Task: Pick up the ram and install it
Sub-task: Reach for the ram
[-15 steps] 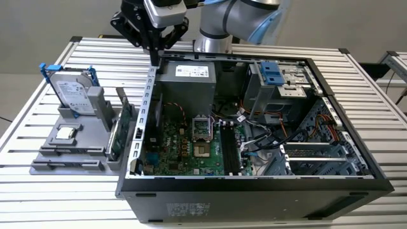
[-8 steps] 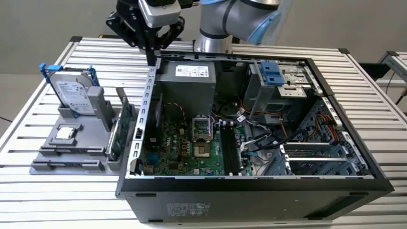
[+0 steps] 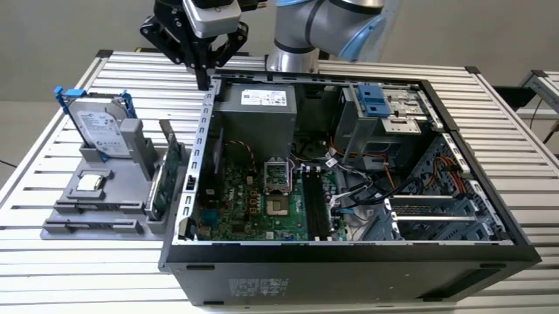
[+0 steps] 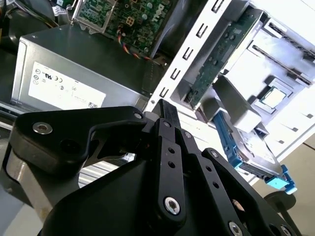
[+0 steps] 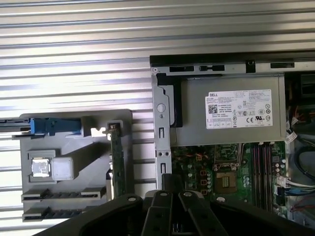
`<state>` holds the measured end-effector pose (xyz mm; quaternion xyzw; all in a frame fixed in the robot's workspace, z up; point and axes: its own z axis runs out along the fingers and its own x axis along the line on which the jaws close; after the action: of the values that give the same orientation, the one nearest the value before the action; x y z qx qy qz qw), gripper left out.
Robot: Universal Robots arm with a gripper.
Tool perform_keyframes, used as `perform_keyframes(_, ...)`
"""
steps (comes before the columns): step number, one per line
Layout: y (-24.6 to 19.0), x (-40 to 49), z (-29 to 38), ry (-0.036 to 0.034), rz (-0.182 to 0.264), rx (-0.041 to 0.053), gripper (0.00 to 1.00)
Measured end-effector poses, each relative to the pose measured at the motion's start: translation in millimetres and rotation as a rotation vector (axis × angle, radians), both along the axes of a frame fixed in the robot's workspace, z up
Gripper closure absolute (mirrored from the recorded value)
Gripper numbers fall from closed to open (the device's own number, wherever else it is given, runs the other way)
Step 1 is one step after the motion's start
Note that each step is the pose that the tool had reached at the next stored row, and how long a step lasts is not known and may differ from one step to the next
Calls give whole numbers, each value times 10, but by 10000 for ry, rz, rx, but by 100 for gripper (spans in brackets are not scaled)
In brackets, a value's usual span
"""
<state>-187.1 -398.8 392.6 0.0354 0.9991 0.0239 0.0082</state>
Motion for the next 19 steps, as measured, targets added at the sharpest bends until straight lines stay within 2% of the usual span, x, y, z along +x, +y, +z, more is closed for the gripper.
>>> perform_keyframes(19, 0, -158, 0, 0, 0, 0, 100)
